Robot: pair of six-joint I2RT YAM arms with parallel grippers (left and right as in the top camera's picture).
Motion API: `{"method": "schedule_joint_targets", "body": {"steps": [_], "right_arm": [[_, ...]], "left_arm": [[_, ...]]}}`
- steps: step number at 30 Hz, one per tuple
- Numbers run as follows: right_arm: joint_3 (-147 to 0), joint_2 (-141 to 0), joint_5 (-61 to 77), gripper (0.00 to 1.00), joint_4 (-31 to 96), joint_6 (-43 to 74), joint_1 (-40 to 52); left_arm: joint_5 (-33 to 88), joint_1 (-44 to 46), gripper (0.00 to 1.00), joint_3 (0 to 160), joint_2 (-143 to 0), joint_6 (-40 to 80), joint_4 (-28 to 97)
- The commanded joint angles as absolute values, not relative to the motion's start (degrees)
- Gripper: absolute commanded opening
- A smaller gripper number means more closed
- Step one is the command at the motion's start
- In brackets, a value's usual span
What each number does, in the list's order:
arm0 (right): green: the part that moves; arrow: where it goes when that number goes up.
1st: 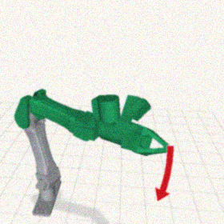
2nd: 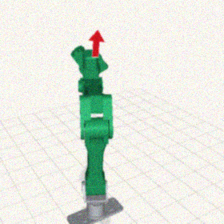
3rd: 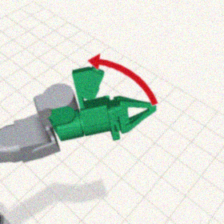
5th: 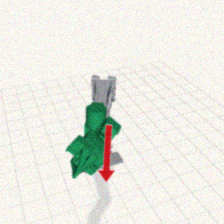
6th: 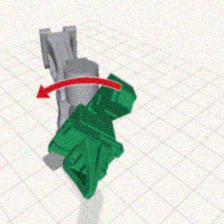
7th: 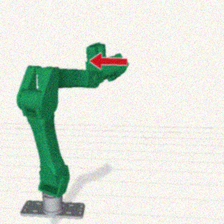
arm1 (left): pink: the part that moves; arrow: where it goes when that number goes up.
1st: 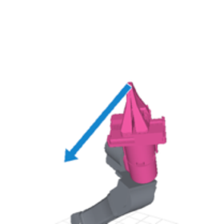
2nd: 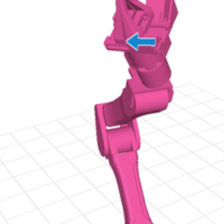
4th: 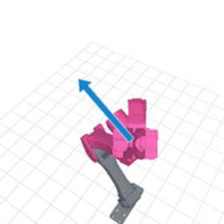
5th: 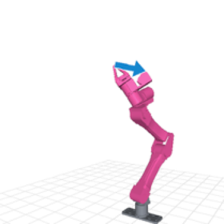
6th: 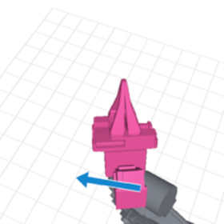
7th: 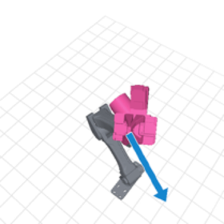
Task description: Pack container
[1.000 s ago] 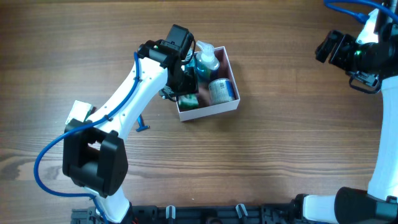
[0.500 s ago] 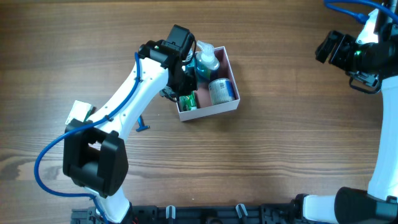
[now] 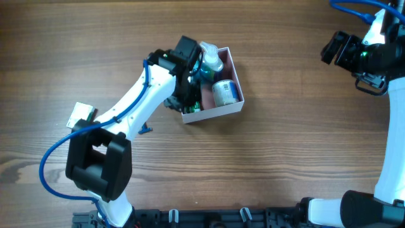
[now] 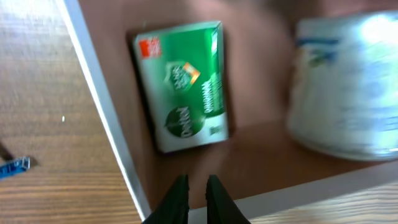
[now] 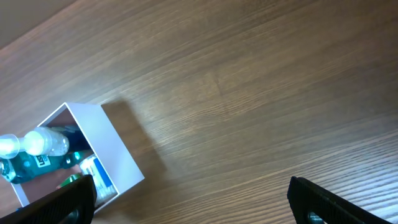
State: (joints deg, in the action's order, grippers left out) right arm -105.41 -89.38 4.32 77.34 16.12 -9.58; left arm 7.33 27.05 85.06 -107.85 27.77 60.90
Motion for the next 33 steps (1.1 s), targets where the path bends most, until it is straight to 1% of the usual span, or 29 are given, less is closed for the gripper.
{"method": "schedule_joint_targets", "body": {"steps": [1,4,11,19,21,22,27,28,30,33], "right_arm": [[-105.25,-89.82,5.04,1.0,77.45,15.0,-9.56],[-105.25,-89.82,5.02,1.0,77.47,14.98,-9.56],[-105.25,-89.82,5.02,1.0,77.49,14.98,-9.56],[-105.25,-89.82,5.02,1.0,77.49,15.0,-9.56],[-105.25,-89.82,5.02,1.0,77.49,15.03,-9.56],[-105.25,-89.82,5.02,1.0,77.47,15.0,-9.56],[-105.25,-89.82,4.99,1.0,77.45,14.98,-9.56],[-105.25,-89.82,5.02,1.0,77.43,14.98,-9.56],[-105.25,-89.82,4.99,1.0,77.41,14.96,-9.56],[-105.25,-89.82,5.02,1.0,77.43,14.96,-9.56]], "left_arm": [[5.58,27.11,0.11,83.2,-108.57,27.86,61.17],[2.24,27.11,0.11,83.2,-108.57,27.86,61.36],[-15.35,26.85,0.12,83.2,-108.57,27.88,64.55],[-16.12,25.54,0.15,83.31,-108.53,27.42,63.0],[-16.08,25.71,0.2,83.92,-108.31,27.42,62.83],[-16.08,25.89,0.24,84.44,-108.07,27.33,62.85],[-16.1,26.72,0.34,87.66,-105.65,25.74,63.48],[-16.14,26.79,0.4,88.25,-104.81,25.71,63.75],[-16.12,26.59,0.46,88.79,-102.61,25.71,64.05],[-14.72,24.91,0.46,88.79,-98.78,25.74,64.18]]}}
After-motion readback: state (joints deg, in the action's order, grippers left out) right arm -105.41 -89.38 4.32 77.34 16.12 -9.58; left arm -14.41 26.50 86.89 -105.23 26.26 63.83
